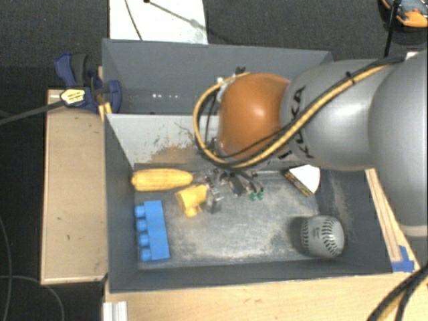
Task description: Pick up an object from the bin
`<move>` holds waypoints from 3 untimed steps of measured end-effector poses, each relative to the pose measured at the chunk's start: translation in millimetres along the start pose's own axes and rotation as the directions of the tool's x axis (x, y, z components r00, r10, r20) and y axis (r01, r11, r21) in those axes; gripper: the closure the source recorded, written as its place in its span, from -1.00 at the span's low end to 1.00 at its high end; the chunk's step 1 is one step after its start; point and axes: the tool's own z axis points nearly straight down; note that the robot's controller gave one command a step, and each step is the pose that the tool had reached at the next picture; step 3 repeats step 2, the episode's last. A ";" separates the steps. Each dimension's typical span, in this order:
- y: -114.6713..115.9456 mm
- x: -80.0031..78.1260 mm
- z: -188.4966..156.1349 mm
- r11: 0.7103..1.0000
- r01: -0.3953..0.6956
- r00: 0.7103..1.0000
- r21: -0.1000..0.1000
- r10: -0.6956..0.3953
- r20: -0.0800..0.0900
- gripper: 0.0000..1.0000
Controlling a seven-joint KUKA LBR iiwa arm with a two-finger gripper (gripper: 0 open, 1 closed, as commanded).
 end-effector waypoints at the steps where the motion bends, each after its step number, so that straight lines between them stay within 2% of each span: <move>1: 0.0 0.0 0.0 1.000 -0.001 1.000 0.000 0.001 0.000 1.00; 2: 10.3 -16.8 -99.3 1.000 -0.009 1.000 0.000 0.009 0.001 1.00; 3: 10.3 -16.8 -99.3 1.000 -0.009 1.000 0.000 0.009 0.001 1.00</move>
Offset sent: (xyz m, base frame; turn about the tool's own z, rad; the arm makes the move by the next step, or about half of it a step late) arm 0.0113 0.0152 0.0986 0.0104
